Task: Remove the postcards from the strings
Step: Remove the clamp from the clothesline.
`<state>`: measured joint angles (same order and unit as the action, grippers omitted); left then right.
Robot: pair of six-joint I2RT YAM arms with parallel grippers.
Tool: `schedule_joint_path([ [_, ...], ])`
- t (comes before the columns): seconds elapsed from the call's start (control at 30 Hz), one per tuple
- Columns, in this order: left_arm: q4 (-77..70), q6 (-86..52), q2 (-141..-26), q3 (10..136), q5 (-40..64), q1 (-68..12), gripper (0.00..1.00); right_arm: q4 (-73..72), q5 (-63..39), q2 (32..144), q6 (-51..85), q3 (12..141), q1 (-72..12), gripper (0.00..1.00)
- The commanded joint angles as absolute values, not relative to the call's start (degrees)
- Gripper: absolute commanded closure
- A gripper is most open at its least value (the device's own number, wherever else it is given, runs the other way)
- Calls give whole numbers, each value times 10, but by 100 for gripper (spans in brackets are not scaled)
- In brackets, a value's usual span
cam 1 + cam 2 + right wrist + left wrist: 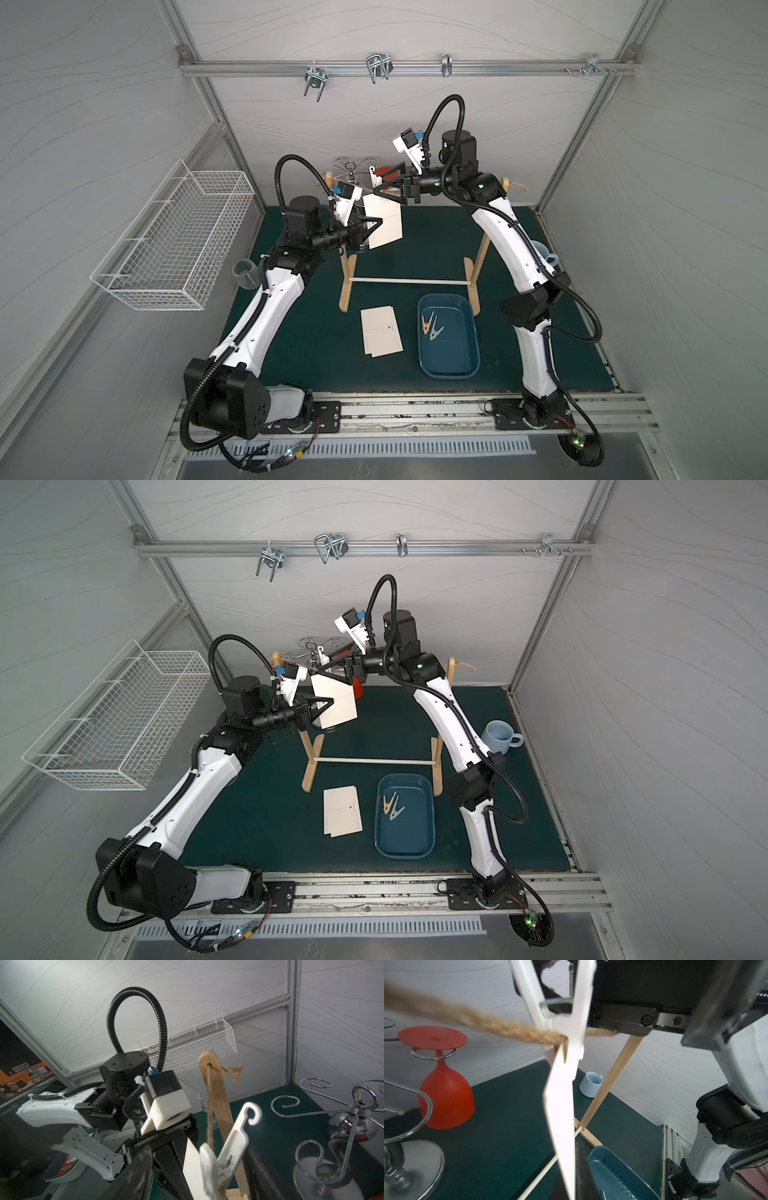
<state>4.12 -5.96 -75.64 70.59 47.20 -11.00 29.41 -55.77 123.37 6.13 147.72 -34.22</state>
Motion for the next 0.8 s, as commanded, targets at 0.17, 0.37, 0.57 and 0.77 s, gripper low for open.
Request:
schedule_joint_path([
  [0.17,46,-49,-766,738,499,-107,100,299,-598,1245,51,1480,-349,39],
  [0.37,49,-48,-767,741,504,-106,100,294,-608,1246,53,1480,-348,46],
  [0.57,54,-50,-769,745,515,-106,100,291,-613,1251,55,1480,-348,34],
  [0.77,57,-52,-767,748,519,-106,100,287,-592,1260,53,1484,-348,22],
])
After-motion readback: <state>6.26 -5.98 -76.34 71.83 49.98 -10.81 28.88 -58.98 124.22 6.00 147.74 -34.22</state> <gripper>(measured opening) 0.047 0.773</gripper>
